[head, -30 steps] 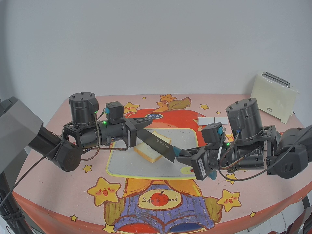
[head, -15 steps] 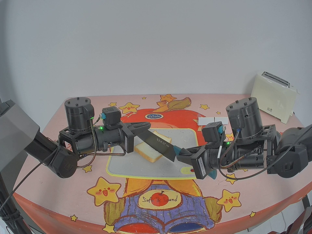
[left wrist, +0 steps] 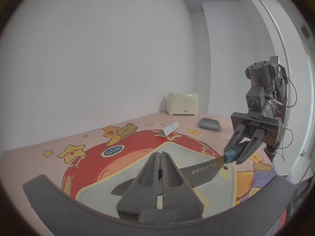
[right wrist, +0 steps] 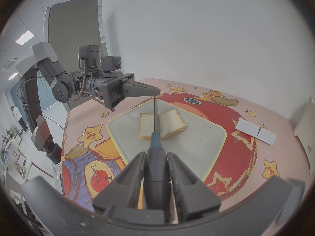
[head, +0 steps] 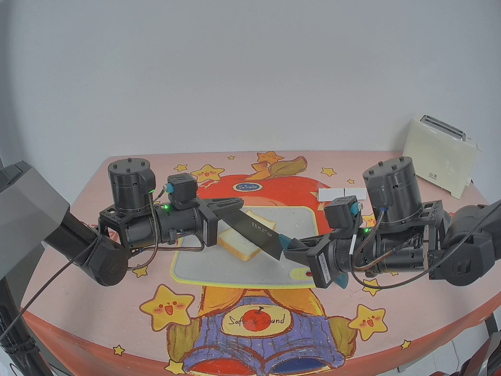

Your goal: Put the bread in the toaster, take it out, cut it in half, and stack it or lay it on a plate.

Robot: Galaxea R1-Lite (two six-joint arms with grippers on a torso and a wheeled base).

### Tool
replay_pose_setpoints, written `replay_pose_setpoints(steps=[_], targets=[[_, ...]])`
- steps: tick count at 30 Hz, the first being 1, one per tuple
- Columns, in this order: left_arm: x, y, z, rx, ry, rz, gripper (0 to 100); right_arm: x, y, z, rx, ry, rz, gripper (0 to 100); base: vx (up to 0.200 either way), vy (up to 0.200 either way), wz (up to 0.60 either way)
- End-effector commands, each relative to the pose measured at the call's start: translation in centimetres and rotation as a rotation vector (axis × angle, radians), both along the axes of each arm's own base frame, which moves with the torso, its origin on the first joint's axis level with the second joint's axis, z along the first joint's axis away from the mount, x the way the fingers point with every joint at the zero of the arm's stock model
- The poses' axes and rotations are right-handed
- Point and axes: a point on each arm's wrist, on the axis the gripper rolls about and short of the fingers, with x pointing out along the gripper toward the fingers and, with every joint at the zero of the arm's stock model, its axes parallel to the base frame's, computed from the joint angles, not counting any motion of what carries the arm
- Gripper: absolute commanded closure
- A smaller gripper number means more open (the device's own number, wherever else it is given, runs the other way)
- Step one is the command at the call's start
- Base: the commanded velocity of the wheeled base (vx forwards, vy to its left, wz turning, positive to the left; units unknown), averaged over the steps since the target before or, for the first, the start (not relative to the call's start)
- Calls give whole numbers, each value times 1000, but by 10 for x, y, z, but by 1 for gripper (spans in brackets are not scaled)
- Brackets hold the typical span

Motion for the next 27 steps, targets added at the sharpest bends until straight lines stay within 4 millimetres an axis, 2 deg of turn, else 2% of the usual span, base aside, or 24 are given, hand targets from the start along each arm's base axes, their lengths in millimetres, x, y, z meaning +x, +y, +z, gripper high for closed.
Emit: replay_pose_setpoints(steps=[1, 16, 27], targets=[[2, -1, -7, 10, 15, 1, 100, 0, 0, 0, 0, 2, 0, 100, 0, 0, 0], [2, -1, -10, 16, 22, 3, 100, 2, 1, 6, 14, -17, -1, 100, 0, 0, 0], [4, -3, -5, 5, 7, 0, 100, -2, -2, -3, -9, 10, -3, 100, 0, 0, 0]])
